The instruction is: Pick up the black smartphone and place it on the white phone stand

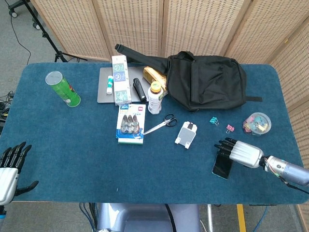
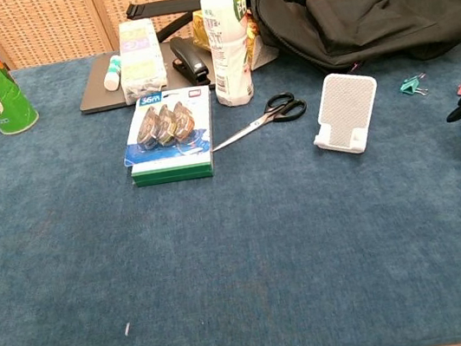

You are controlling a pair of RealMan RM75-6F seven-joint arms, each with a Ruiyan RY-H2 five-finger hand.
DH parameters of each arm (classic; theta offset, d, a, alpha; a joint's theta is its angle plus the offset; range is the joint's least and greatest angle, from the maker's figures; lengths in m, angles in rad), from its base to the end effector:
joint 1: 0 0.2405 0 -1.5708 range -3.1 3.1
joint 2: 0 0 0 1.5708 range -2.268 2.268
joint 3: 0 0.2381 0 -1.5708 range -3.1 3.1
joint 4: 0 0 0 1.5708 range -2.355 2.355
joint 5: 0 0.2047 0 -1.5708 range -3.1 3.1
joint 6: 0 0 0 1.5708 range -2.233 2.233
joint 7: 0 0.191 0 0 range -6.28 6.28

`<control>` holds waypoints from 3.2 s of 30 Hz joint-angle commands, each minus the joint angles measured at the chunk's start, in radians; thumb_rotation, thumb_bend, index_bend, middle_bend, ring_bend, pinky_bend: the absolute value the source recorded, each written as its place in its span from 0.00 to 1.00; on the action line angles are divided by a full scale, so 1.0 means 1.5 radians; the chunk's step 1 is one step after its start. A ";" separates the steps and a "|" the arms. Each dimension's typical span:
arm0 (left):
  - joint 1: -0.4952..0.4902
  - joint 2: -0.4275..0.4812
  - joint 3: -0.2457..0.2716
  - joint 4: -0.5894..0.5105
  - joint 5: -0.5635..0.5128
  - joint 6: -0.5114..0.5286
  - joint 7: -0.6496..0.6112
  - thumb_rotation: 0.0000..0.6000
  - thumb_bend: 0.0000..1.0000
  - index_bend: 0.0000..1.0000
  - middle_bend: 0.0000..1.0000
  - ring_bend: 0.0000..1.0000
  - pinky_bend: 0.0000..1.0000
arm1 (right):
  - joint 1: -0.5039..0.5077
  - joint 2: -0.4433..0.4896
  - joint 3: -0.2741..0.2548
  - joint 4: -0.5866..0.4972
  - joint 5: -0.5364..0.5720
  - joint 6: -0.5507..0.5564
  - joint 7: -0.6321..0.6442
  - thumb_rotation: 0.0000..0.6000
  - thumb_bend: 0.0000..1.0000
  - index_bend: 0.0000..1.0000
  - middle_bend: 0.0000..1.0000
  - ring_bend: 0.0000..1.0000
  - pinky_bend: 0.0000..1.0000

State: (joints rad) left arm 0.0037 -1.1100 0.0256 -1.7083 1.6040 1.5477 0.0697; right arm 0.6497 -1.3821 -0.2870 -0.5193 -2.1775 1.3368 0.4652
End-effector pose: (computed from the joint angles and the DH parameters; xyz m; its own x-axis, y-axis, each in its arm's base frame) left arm -0.2765 0.1845 0.1418 0.3830 0.0477 0.9225 0.9237 -0.0296 -0.3820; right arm -0.2999 -0.3350 0.0704 0.9264 -0.0400 0.3745 -0.2276 -0.8517 0.4720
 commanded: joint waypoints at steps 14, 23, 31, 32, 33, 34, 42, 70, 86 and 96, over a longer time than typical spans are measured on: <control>-0.001 0.000 0.000 0.005 -0.005 -0.001 -0.003 1.00 0.00 0.00 0.00 0.00 0.00 | 0.001 -0.061 -0.037 0.069 0.024 0.037 0.068 1.00 0.00 0.14 0.01 0.00 0.13; -0.002 0.000 -0.001 0.007 -0.011 -0.003 -0.004 1.00 0.00 0.00 0.00 0.00 0.00 | 0.001 -0.092 -0.054 0.102 0.035 0.024 0.076 1.00 0.00 0.14 0.01 0.00 0.13; -0.003 0.000 -0.001 0.007 -0.014 -0.007 -0.004 1.00 0.00 0.00 0.00 0.00 0.00 | -0.003 -0.113 -0.064 0.120 0.048 0.028 0.087 1.00 0.14 0.24 0.13 0.05 0.18; -0.003 0.000 -0.001 0.007 -0.014 -0.006 -0.004 1.00 0.00 0.00 0.00 0.00 0.00 | -0.005 -0.116 -0.063 0.125 0.051 0.035 0.089 1.00 0.18 0.29 0.19 0.11 0.24; -0.003 0.000 -0.001 0.008 -0.014 -0.006 -0.005 1.00 0.00 0.00 0.00 0.00 0.00 | -0.006 -0.118 -0.063 0.128 0.053 0.037 0.089 1.00 0.21 0.35 0.26 0.18 0.29; -0.003 0.000 -0.001 0.008 -0.014 -0.006 -0.005 1.00 0.00 0.00 0.00 0.00 0.00 | -0.009 -0.120 -0.063 0.133 0.055 0.041 0.088 1.00 0.23 0.39 0.30 0.23 0.33; -0.002 0.000 0.000 0.010 -0.014 -0.005 -0.011 1.00 0.00 0.00 0.00 0.00 0.00 | -0.035 -0.135 -0.051 0.163 0.081 0.086 0.093 1.00 0.36 0.58 0.50 0.44 0.48; -0.001 0.010 0.015 0.008 0.020 0.005 -0.025 1.00 0.00 0.00 0.00 0.00 0.00 | 0.039 0.065 0.112 -0.299 0.230 0.074 -0.375 1.00 0.33 0.59 0.52 0.45 0.49; 0.000 0.028 0.024 0.013 0.039 0.014 -0.073 1.00 0.00 0.00 0.00 0.00 0.00 | 0.073 0.124 0.243 -0.777 0.470 -0.144 -1.051 1.00 0.34 0.59 0.52 0.45 0.49; 0.001 0.040 0.027 0.019 0.043 0.018 -0.105 1.00 0.00 0.00 0.00 0.00 0.00 | 0.089 0.014 0.243 -0.743 0.561 -0.172 -1.304 1.00 0.34 0.59 0.52 0.46 0.49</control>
State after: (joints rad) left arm 0.0054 -1.0505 0.0667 -1.6796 1.6683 1.5752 -0.0873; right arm 0.7699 -1.3104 0.0646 -1.6248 -1.3896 1.1034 -1.4237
